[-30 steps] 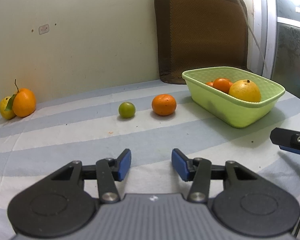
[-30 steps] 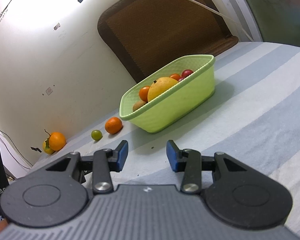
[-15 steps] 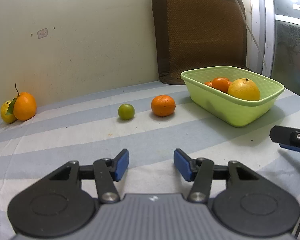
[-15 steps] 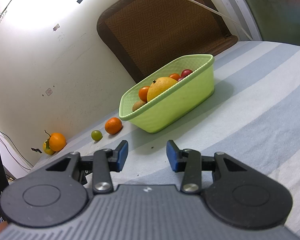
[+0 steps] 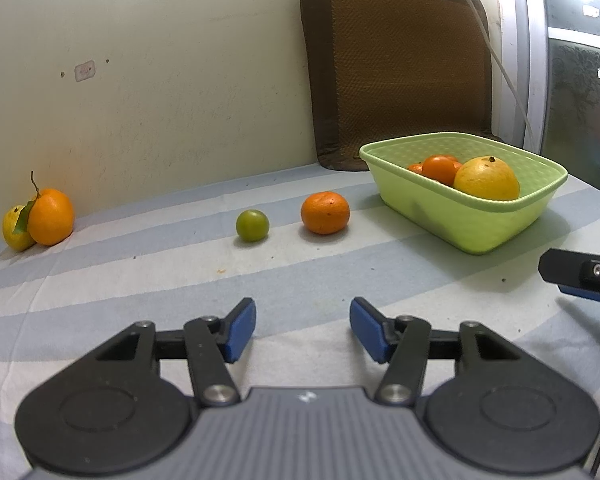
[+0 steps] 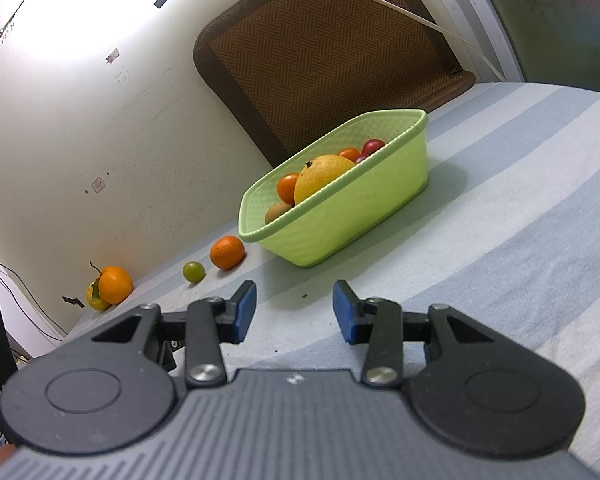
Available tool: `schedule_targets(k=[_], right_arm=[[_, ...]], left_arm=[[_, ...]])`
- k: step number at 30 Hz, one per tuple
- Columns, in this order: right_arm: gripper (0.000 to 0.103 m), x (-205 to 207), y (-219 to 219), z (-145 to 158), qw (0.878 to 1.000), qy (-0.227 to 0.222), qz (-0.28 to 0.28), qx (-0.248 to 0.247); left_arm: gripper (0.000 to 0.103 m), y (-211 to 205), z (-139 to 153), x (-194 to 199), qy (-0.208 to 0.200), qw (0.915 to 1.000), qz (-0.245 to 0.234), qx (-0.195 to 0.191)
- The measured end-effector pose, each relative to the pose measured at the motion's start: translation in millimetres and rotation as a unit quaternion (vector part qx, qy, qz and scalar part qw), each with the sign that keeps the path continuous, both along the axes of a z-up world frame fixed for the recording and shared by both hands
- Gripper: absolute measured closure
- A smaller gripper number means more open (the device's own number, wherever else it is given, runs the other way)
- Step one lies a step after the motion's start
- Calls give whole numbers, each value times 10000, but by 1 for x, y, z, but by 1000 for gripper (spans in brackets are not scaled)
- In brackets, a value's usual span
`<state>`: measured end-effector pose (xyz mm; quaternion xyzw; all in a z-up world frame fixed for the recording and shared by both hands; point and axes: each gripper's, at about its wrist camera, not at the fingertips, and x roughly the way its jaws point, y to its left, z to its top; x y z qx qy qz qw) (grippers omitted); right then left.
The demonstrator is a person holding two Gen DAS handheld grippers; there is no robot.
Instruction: Organize fruits
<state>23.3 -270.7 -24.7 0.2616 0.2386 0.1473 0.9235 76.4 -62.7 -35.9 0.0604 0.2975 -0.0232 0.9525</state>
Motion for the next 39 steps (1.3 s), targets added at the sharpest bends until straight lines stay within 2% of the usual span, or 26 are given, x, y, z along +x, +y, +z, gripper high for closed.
schedule_targets(k=[39], right_arm=[[58,1,-3,2,10000,-44,-3,1]], left_arm=[[47,-6,1,-3,-53,9999,-24,118]])
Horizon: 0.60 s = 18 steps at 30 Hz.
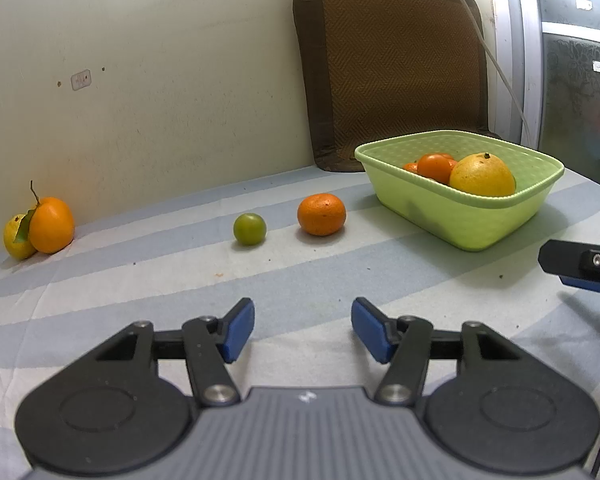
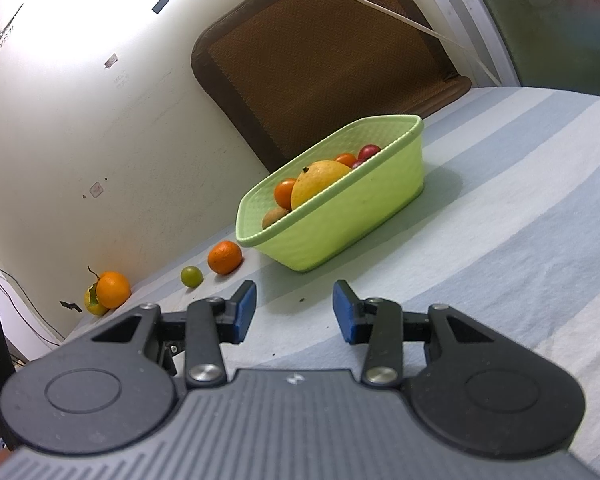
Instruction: Organize fruits
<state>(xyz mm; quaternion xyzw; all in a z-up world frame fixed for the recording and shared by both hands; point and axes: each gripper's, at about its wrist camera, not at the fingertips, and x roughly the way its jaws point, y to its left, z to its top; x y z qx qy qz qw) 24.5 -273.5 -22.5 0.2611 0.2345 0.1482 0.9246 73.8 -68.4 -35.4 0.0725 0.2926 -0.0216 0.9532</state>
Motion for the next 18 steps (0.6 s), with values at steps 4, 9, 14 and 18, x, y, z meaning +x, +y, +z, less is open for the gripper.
schedule_targets(k=[4,9,14,18], right_arm=[[58,0,0,0,10000,-3,-3,-5],[58,0,0,0,10000,-4,-20,9],[58,-1,0,1,10000,-22,-11,13],[58,-2,1,1,10000,-33,-13,8]], left_arm=[[46,1,0,0,-8,10000,-11,15],[44,0,0,0,-15,10000,-12,25],[40,1,1,0,-37,10000,-14,59],[38,1,1,-1,-74,9999,-13,76]])
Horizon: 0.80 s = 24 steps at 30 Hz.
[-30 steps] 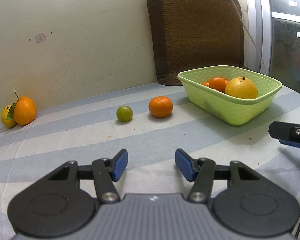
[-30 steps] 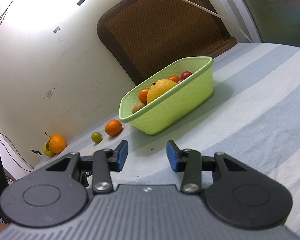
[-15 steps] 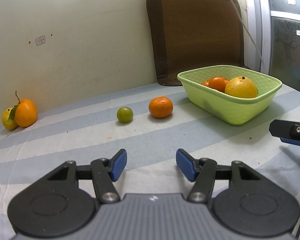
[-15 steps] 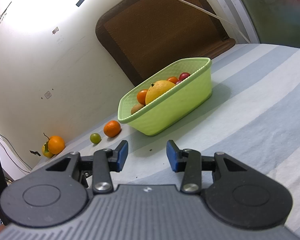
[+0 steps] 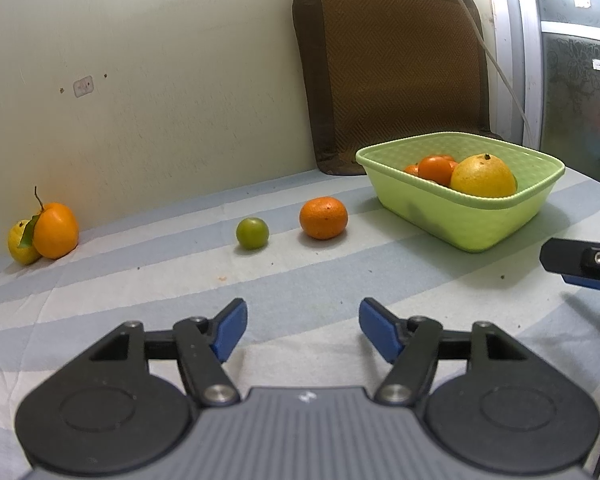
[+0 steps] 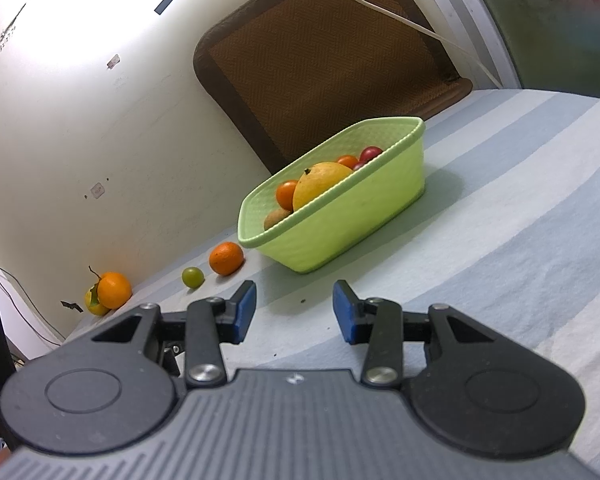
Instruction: Organize fruits
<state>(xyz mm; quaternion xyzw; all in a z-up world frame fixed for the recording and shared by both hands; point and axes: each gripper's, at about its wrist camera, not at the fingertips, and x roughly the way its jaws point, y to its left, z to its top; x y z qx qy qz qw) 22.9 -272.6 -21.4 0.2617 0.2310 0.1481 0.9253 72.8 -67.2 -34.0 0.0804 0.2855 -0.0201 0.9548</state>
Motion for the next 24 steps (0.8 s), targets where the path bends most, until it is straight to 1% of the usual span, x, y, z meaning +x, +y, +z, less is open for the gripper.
schedule_targets(k=[4,6,24], right_arm=[[58,1,-1,0,10000,-6,15,14],[58,1,-2,0,10000,-12,28,9],[58,2,-3,1,10000,-35,29,-7]], left_arm=[[25,0,1,-1,-76,10000,-25,28],[25,-2,1,-2,-118,9999,-30,62],[25,-6,0,-2,-62,9999,47,83]])
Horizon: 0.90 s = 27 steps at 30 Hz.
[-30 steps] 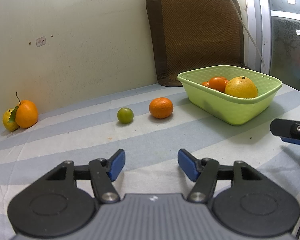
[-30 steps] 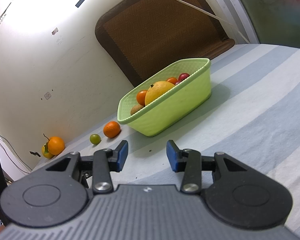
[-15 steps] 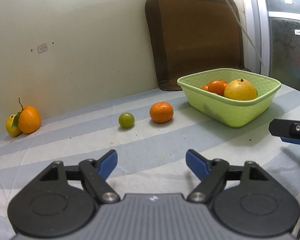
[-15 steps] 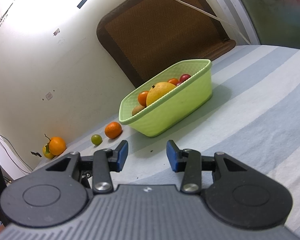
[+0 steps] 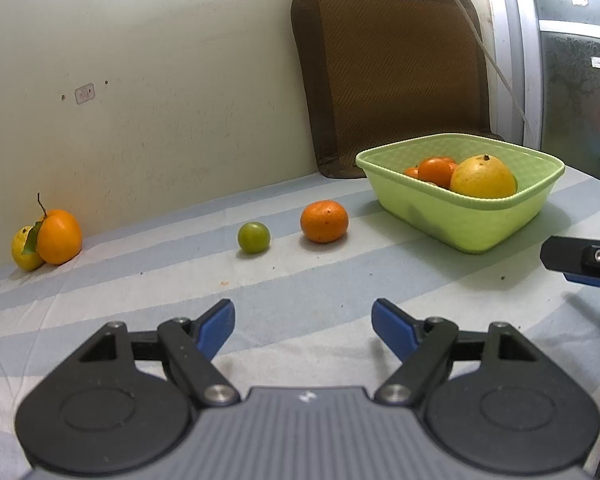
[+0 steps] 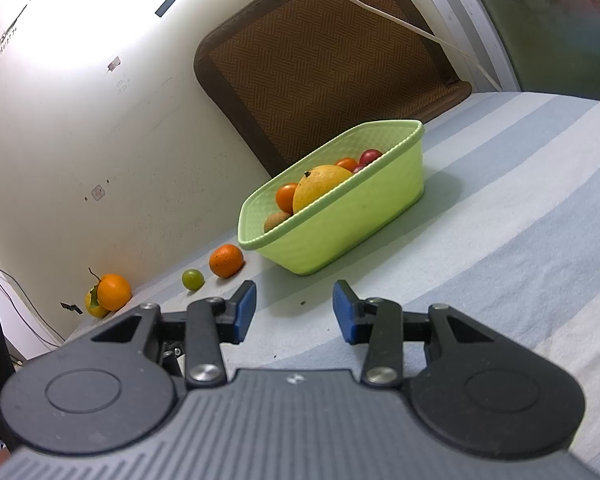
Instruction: Organize fruits
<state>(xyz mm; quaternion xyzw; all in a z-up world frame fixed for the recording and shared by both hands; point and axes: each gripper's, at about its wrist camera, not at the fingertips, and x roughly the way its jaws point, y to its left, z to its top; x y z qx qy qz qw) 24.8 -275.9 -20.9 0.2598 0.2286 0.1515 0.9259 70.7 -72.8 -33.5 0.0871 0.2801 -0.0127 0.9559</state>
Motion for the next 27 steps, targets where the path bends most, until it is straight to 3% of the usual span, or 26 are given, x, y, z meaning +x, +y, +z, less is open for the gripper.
schedule_targets(k=[27], right_arm=[[58,2,-2,1,9999,-42,92,-60]], left_arm=[[25,3,-1,-1,71,9999,59,-131]])
